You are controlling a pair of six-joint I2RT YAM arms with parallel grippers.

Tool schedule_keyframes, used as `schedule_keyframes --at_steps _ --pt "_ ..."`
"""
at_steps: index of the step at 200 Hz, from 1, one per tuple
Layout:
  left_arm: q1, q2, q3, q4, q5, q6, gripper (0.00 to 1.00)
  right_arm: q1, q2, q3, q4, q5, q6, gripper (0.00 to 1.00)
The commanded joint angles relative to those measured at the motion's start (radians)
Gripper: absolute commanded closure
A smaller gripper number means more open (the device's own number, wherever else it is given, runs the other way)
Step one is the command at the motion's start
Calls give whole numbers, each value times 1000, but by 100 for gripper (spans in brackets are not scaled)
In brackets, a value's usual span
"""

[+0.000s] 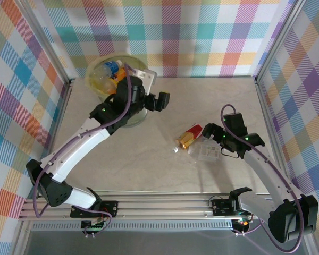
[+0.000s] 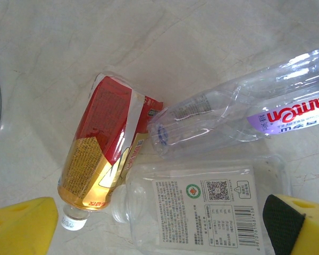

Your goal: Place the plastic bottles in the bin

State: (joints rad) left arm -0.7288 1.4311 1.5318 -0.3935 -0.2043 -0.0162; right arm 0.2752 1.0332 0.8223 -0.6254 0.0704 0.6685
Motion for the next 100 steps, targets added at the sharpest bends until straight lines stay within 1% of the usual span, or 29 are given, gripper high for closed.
schedule_keyframes --at_steps 1,6,24,51,66,100 --pt "-61 -33 -60 107 -78 -38 0 -1 -10 -15 1 11 1 0" --pt "-75 -35 -83 156 -93 -48 0 -2 -12 -17 2 12 1 0" --pt "-123 -42 -174 248 -142 -73 0 -3 -13 -22 6 11 5 0" --pt "-185 -37 -278 338 -198 -101 0 -2 -12 -25 7 14 5 0" --pt "-208 -24 -322 365 -208 -118 0 -3 -12 -25 6 18 3 0" --pt "-233 16 -389 400 -189 -143 0 -2 -18 -31 9 16 8 0"
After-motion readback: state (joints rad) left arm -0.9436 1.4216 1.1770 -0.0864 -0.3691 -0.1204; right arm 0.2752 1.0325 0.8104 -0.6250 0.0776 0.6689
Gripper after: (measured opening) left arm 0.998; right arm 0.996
